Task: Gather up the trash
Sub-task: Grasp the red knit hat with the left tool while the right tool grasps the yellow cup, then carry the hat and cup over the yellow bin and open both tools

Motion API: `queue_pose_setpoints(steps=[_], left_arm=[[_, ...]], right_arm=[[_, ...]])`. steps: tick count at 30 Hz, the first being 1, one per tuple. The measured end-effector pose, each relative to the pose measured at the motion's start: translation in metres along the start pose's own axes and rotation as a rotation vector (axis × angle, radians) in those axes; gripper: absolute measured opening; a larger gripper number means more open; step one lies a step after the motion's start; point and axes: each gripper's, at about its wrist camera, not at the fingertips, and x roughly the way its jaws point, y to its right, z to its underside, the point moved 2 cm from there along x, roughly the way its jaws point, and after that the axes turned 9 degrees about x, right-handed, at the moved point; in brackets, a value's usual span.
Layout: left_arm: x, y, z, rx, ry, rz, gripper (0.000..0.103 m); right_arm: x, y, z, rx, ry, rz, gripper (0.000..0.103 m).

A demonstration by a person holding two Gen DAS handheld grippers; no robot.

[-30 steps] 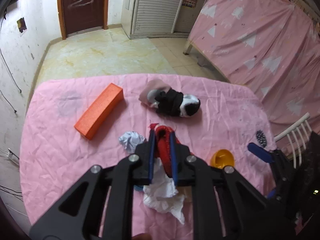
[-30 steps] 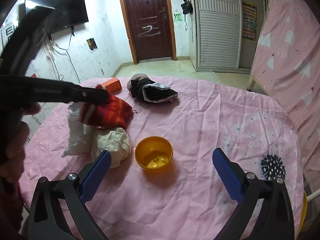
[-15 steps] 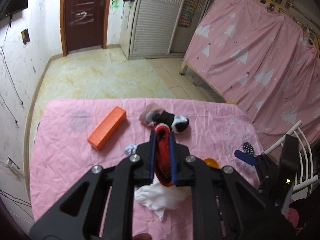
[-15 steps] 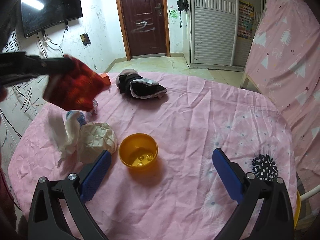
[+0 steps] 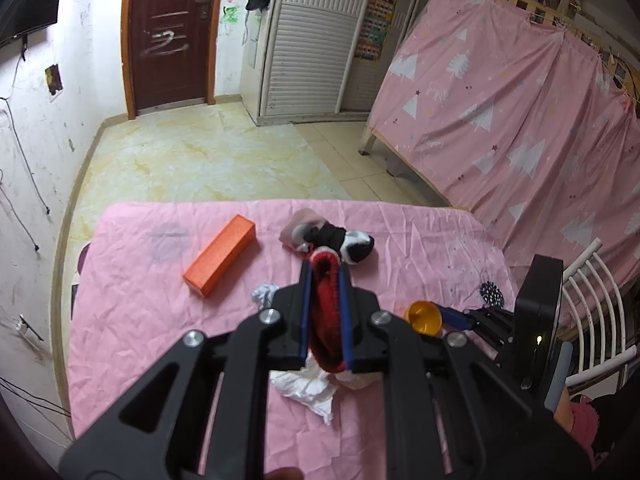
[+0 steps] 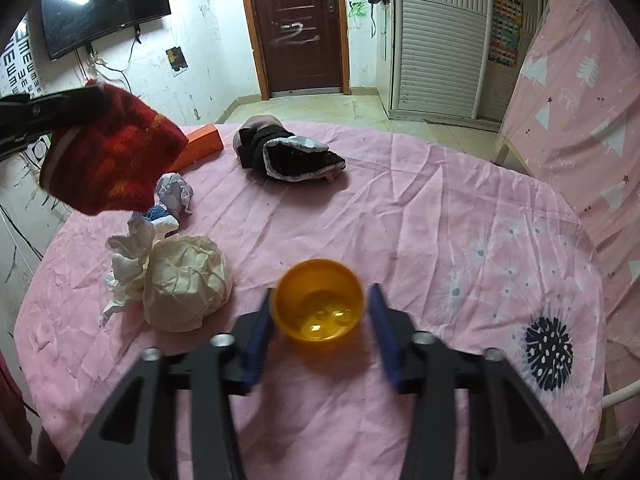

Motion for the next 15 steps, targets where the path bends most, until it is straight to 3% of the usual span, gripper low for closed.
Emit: queue_pose_setpoints(steps=[8, 15], left_arm=[[-0.010, 0.022, -0.002, 0.041, 0.020, -0.019, 0.011], [-0.013, 0.057, -0.009, 0.067, 0.036, -0.005, 0.011]], right_arm=[[-0.023, 0.013, 0.005, 0.047, 0.058, -0.034, 0.035], [-0.074, 0.047, 0.019, 0.132, 0.180, -0.057, 0.035]])
